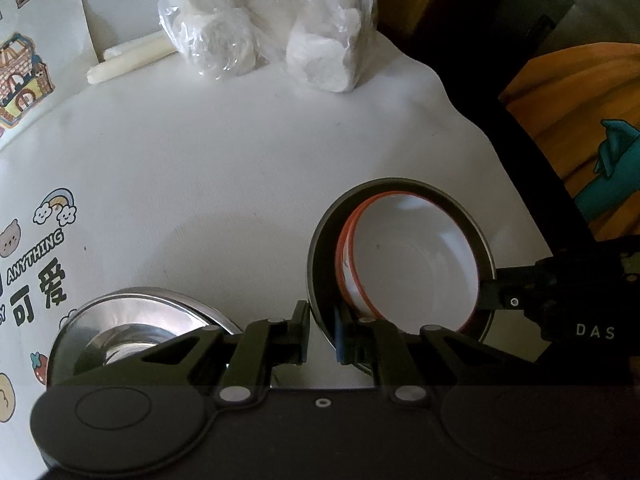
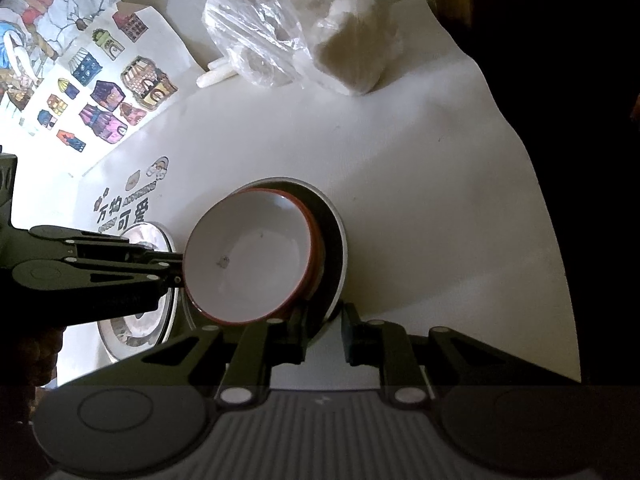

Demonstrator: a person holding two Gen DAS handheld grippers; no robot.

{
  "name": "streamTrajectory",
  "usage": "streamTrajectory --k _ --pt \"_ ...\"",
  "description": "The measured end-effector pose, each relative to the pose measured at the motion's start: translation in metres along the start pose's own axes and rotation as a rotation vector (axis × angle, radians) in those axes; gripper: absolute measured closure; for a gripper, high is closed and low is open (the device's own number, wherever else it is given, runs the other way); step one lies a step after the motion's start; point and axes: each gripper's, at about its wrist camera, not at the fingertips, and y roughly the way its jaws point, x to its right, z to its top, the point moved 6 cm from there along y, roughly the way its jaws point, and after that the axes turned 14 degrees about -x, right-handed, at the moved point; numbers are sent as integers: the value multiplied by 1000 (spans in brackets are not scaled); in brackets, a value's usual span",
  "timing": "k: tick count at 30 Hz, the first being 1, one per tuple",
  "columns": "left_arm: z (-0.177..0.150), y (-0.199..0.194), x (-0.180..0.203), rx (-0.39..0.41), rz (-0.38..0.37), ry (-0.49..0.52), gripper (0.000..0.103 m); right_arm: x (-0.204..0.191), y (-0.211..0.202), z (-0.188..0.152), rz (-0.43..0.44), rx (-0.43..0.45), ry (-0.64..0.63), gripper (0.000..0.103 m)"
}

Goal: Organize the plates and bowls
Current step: 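Lift the steel bowl with both tools and carry it over the steel plates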

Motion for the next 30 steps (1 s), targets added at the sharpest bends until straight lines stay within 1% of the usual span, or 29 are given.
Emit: streamTrajectory --k 11,20,30 --pt "-6 -7 5 31 2 -18 91 -1 -8 -2 -1 15 -27 84" --pt "-8 -14 3 51 10 -33 91 -5 -12 -3 -3 28 -60 84" --pt "-11 -22 -2 82 18 -66 91 -16 -16 3 0 45 -99 84"
